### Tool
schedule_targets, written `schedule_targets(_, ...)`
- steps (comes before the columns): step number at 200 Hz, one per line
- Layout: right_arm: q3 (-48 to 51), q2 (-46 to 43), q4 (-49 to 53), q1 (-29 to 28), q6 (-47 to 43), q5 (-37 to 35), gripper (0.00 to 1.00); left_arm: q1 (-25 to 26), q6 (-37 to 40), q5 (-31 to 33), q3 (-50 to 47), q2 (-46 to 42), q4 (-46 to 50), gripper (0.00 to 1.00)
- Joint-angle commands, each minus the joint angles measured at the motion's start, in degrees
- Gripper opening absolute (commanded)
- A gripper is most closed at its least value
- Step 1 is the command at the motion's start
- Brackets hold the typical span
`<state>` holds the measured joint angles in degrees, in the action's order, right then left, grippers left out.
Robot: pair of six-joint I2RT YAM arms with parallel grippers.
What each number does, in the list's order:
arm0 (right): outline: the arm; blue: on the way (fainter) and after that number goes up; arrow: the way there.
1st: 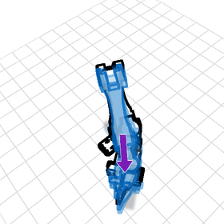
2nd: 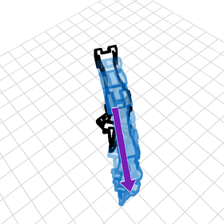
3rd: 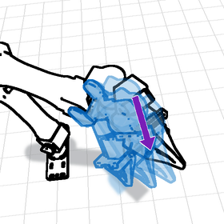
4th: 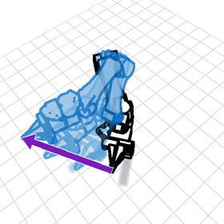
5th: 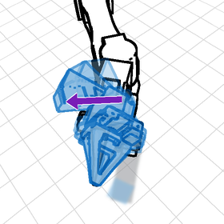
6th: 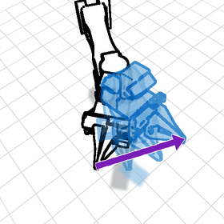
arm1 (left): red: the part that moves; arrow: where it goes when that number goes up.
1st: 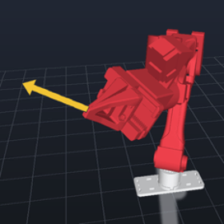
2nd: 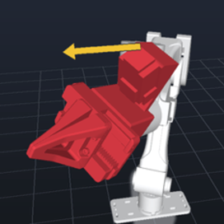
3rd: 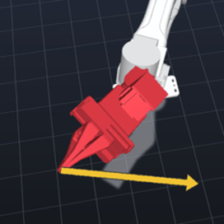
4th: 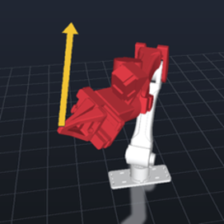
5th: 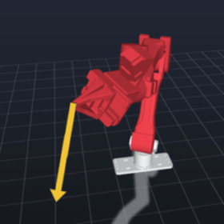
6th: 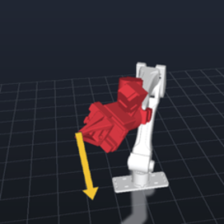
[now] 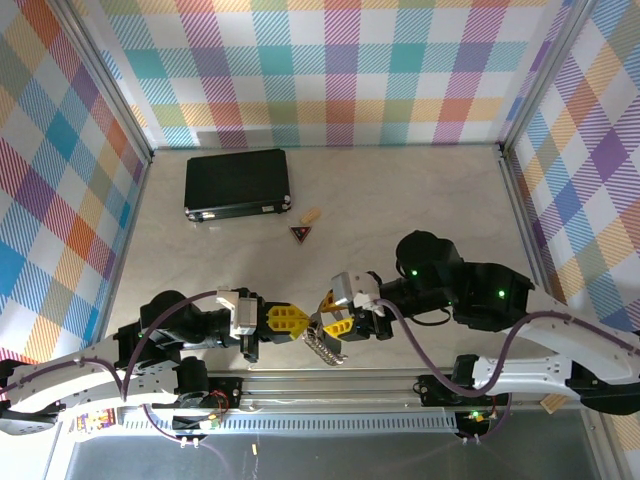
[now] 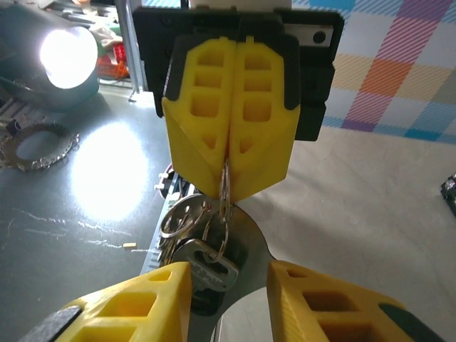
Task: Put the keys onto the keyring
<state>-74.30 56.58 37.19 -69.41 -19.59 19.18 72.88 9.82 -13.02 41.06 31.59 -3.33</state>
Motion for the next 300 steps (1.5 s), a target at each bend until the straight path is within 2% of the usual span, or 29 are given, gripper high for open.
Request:
schedule_targets(1,1.9,-1.3,-5.9,-0.1,2.4,1.9,0.34,-0.1,-0.8,-0.5,-0.7,-1.0,-4.1,0.00)
schedule_targets(48,4.6,-1.6,-12.0,-0.2,5.5,3.8,0.35,-0.2,-0.9,-0.7,-0.5,-0.9,-4.5,0.00)
schedule_targets(75,4.8,-0.9,-13.0,-0.2,6.2,4.5,0.40,-0.2,-1.0,-0.8,-0.8,-0.9,-4.8,0.00)
schedule_targets(115,5.2,-0.8,-13.9,-0.2,6.7,4.7,0.38,-0.2,-1.1,-0.9,-1.0,-0.7,-5.5,0.00)
schedule_targets(239,6.6,-0.1,-15.7,-0.2,7.2,5.2,0.16,-0.2,-1.4,-0.6,-2.3,-0.8,-6.9,0.00)
schedule_targets(276,6.5,-0.1,-15.1,-0.2,6.8,4.6,0.00,-0.2,-1.3,-0.4,-2.1,-0.8,-6.6,0.00)
schedule_targets(300,5.1,-0.1,-12.3,-0.2,5.3,2.7,0.00,-0.1,-0.6,2.4,-1.1,-0.9,-3.7,0.00)
